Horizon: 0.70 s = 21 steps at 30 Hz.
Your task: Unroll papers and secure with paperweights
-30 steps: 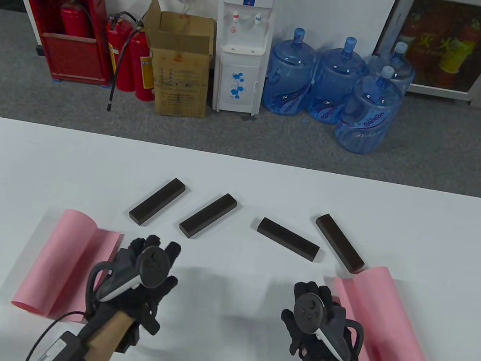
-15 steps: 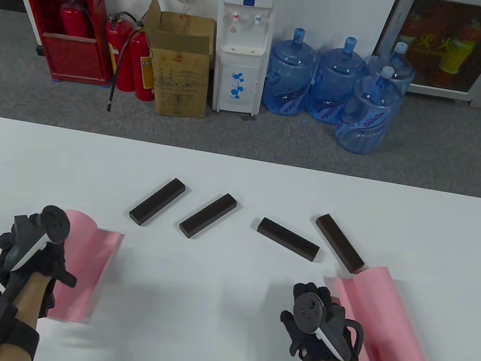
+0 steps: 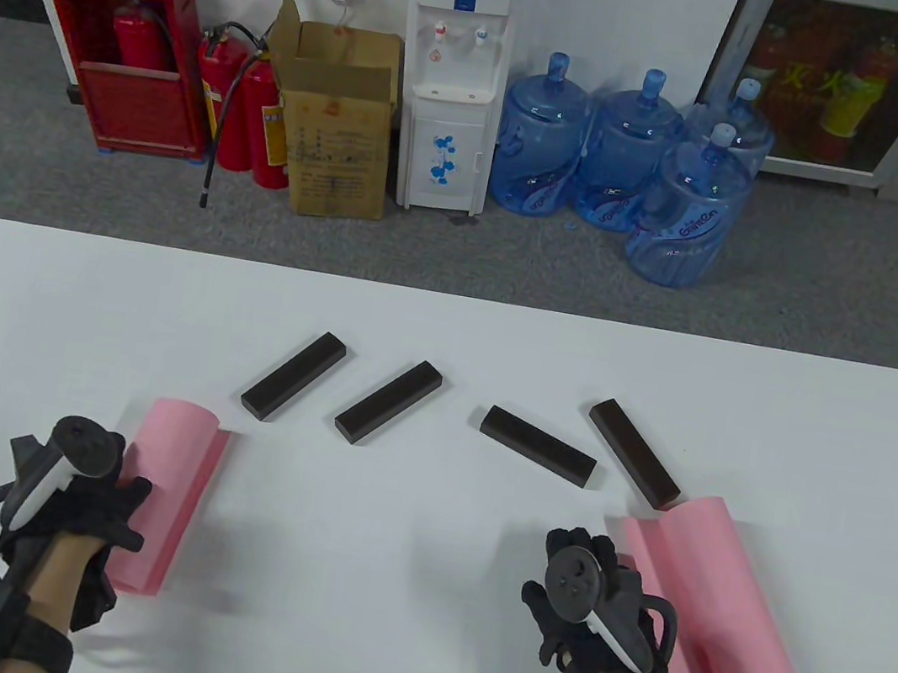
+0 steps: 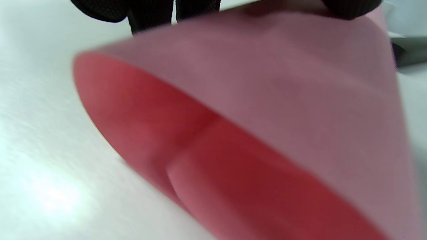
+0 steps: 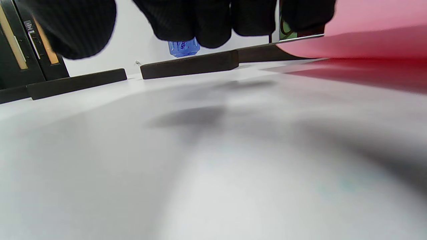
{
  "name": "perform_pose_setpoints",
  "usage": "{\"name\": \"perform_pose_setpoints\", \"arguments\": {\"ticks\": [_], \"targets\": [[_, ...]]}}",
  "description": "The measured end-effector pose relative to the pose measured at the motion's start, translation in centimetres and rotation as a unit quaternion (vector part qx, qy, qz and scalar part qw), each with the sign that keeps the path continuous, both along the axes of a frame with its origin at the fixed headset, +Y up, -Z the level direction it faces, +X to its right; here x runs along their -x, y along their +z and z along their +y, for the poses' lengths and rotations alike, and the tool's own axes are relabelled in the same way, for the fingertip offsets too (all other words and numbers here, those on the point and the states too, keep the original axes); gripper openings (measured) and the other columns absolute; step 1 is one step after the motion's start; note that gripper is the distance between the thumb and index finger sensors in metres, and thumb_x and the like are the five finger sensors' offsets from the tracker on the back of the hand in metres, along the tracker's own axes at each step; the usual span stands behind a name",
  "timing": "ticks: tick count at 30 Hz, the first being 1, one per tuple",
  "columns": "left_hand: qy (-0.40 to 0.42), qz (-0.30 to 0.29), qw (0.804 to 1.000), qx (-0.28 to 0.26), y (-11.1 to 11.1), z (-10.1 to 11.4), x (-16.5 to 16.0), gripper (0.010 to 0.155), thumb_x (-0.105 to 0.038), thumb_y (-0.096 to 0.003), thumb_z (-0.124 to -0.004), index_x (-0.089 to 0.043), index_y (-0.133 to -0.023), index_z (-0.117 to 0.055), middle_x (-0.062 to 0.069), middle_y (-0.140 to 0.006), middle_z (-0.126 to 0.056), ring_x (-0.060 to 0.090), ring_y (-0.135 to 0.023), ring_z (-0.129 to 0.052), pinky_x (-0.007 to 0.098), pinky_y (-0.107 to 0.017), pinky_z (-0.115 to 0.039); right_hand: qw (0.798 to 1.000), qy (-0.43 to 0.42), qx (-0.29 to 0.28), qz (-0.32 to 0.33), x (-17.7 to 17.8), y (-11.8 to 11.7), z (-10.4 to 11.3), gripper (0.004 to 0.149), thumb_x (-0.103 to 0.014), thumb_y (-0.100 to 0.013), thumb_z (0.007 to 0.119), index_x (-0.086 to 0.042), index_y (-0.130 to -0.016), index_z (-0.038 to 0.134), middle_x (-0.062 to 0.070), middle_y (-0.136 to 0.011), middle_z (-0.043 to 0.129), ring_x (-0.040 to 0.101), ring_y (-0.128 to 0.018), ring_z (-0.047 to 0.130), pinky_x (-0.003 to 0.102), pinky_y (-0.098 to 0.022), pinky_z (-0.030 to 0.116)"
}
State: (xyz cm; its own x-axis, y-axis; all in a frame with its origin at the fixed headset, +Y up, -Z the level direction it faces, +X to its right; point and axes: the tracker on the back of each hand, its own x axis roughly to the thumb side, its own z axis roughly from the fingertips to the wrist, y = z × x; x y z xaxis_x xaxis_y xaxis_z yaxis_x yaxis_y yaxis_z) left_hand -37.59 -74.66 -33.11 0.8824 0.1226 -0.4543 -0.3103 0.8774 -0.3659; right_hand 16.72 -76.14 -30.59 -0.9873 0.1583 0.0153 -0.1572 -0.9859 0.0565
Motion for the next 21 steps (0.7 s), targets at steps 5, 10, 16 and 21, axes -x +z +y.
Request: {"name": "perform_pose_setpoints", "arguments": {"ticks": [5,10,16,21], "targets": [[-0.029,-0.046,0.998,-0.008,-0.3,-0.3,-3.1,0.086,-0.064,-0.0462,-0.066,-0.045,-0.108,-0.010,0.015,-0.122,-0.050,0.045,-0.098,-0.076,0.064,-0.071,-0.060,1.000,0.001,0.002,0.003,0.1,0.0,-0.1,0.076,-0.054,-0.039,0.072,-0.022,-0.106,0.056,0.006,-0.110,0.049,0.037,-0.104,0.050,0.059,-0.072,0.051],[-0.050,-0.079,0.992,-0.089,0.1,1.5,-5.5,0.087,-0.053,-0.0471,-0.075,-0.040,-0.107,-0.013,0.013,-0.113,-0.064,0.025,-0.071,-0.099,0.055,-0.058,-0.076,1.000,-0.002,0.002,0.004,0.1,0.0,-0.1,0.076,-0.054,-0.039,0.072,-0.022,-0.105,0.056,0.006,-0.110,0.050,0.037,-0.104,0.050,0.059,-0.072,0.051],[0.088,-0.111,0.973,-0.182,1.9,5.7,-10.0,0.085,-0.050,-0.0491,-0.074,-0.040,-0.108,-0.013,0.013,-0.113,-0.063,0.023,-0.066,-0.101,0.053,-0.055,-0.078,1.000,-0.002,0.001,0.009,0.3,0.0,-0.1,0.076,-0.054,-0.039,0.072,-0.022,-0.105,0.056,0.007,-0.110,0.050,0.037,-0.104,0.049,0.059,-0.072,0.051],[0.239,-0.106,0.943,-0.207,2.9,5.9,-15.8,0.084,-0.050,-0.0506,-0.071,-0.039,-0.108,-0.011,0.016,-0.113,-0.061,0.024,-0.067,-0.102,0.053,-0.055,-0.079,1.000,0.001,0.003,0.020,0.7,0.1,-0.3,0.076,-0.055,-0.039,0.071,-0.022,-0.105,0.056,0.007,-0.110,0.050,0.038,-0.104,0.050,0.059,-0.072,0.052]]}}
